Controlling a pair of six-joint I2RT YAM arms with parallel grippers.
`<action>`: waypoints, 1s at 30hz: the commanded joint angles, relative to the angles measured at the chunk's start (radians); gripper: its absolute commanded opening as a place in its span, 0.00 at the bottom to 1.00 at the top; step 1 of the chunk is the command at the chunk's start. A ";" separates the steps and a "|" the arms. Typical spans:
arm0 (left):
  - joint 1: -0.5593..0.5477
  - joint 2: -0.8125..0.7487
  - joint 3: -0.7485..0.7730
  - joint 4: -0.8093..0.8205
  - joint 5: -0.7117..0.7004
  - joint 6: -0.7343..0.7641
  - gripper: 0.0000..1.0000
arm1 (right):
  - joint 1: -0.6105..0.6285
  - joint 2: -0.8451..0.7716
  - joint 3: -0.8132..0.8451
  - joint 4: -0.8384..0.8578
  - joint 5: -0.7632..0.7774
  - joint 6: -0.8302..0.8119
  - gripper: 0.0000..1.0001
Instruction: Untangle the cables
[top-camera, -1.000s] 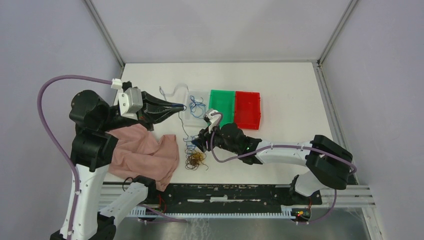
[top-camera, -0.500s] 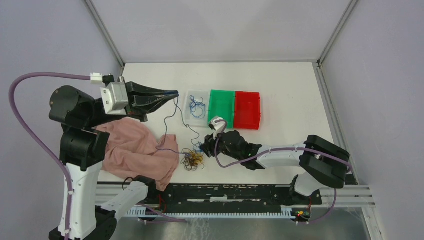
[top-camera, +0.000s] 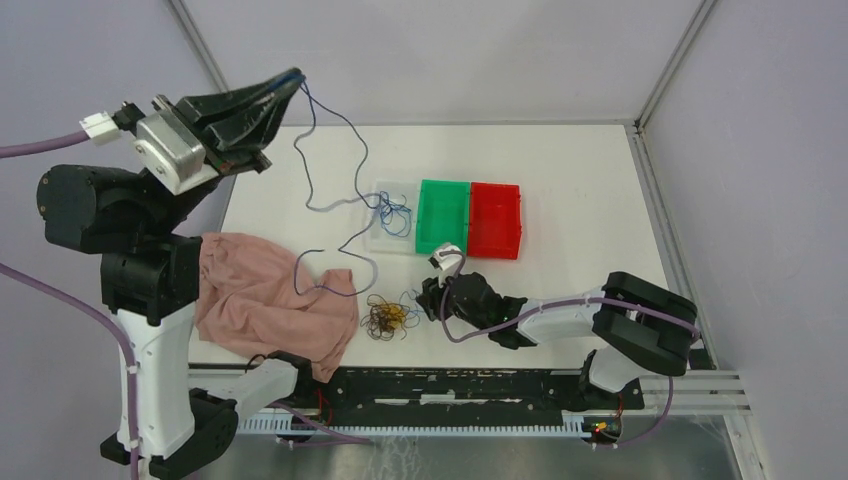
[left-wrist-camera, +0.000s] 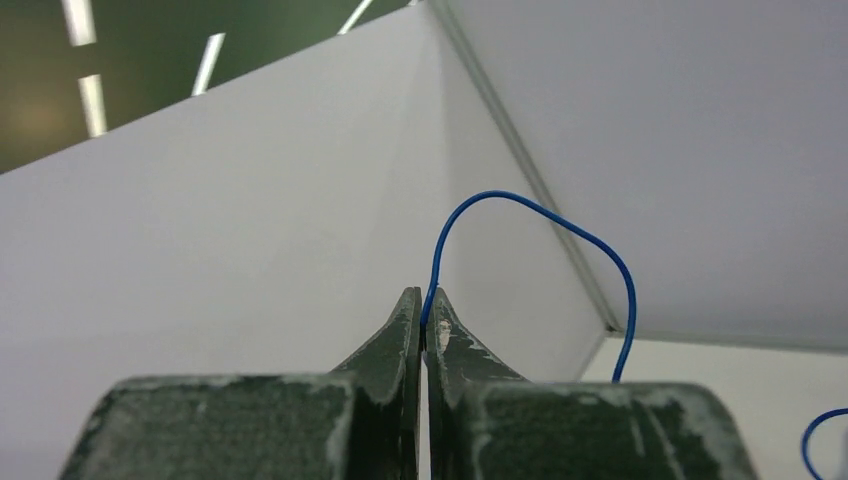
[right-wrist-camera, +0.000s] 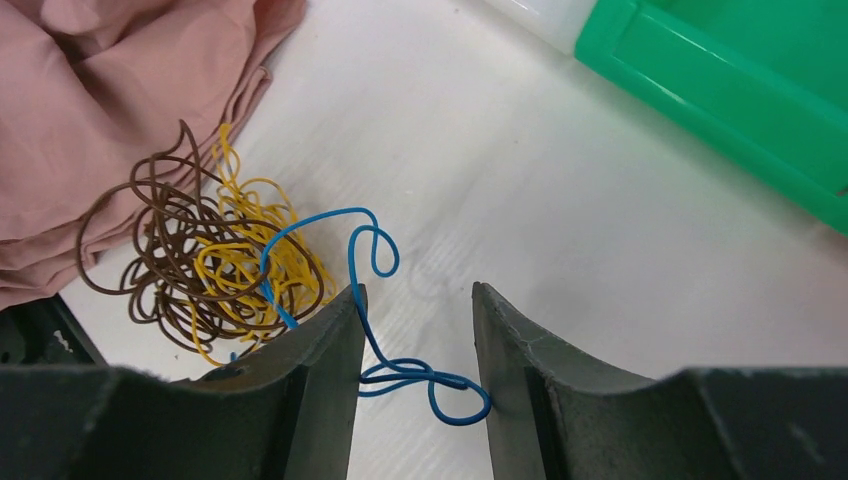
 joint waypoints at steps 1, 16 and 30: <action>-0.002 0.046 0.042 0.137 -0.337 0.041 0.03 | 0.004 -0.049 -0.030 0.052 0.060 0.006 0.50; -0.002 -0.013 -0.269 0.050 -0.184 0.006 0.03 | 0.005 -0.253 -0.030 -0.063 0.102 -0.029 0.43; -0.002 0.011 -0.596 0.128 -0.199 0.045 0.03 | 0.005 -0.393 -0.044 -0.122 0.133 -0.027 0.31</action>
